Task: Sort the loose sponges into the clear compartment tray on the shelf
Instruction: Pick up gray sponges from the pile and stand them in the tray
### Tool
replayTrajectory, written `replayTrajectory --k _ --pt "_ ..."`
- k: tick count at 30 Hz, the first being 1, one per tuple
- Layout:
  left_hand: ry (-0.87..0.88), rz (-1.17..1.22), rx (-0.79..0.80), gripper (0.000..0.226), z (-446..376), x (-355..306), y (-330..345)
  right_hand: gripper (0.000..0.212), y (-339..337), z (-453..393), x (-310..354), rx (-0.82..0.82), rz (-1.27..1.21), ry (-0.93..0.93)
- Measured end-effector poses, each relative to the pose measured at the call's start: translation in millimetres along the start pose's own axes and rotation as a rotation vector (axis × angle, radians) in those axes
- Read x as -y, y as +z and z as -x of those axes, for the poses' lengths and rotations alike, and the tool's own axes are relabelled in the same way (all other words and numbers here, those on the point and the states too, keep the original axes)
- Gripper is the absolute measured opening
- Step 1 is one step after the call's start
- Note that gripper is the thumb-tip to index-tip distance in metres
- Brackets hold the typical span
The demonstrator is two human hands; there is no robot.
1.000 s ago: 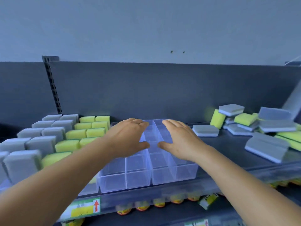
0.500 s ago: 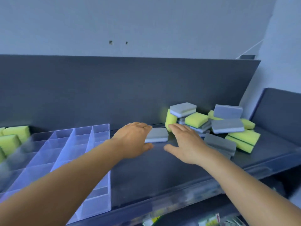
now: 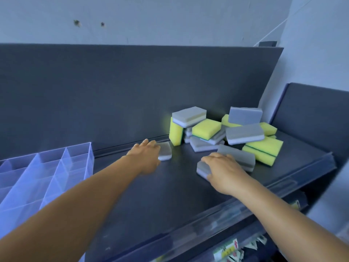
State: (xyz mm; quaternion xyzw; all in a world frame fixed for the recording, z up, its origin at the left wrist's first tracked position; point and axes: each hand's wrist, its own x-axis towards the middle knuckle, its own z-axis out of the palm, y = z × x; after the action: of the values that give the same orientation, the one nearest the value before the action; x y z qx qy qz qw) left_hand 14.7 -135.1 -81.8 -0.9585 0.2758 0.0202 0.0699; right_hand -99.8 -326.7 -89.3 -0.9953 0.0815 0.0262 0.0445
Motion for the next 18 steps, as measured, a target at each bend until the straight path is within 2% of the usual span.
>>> replayTrajectory --k 3,8,10,15,18 --pt "-0.035 0.060 0.006 0.036 -3.5 9.0 3.6 0.044 -0.5 -11.4 16.2 -0.038 -0.035 0.011" --pt "-0.035 0.197 0.046 0.027 2.5 13.5 0.5 0.047 -2.9 -26.0 48.0 -0.007 -0.162 0.062" --pt "-0.038 0.190 0.043 0.035 5.7 17.5 -0.3 0.050 -4.7 -32.9 49.8 0.062 -0.177 0.107" --pt "-0.100 0.367 0.085 0.075 14.5 17.9 -1.6 0.067 -10.0 -42.4 48.7 0.132 -0.226 0.117" --pt "-0.112 0.369 0.111 0.073 17.2 17.1 -1.6 0.072 -7.4 -41.7 50.1 0.101 -0.448 0.111"
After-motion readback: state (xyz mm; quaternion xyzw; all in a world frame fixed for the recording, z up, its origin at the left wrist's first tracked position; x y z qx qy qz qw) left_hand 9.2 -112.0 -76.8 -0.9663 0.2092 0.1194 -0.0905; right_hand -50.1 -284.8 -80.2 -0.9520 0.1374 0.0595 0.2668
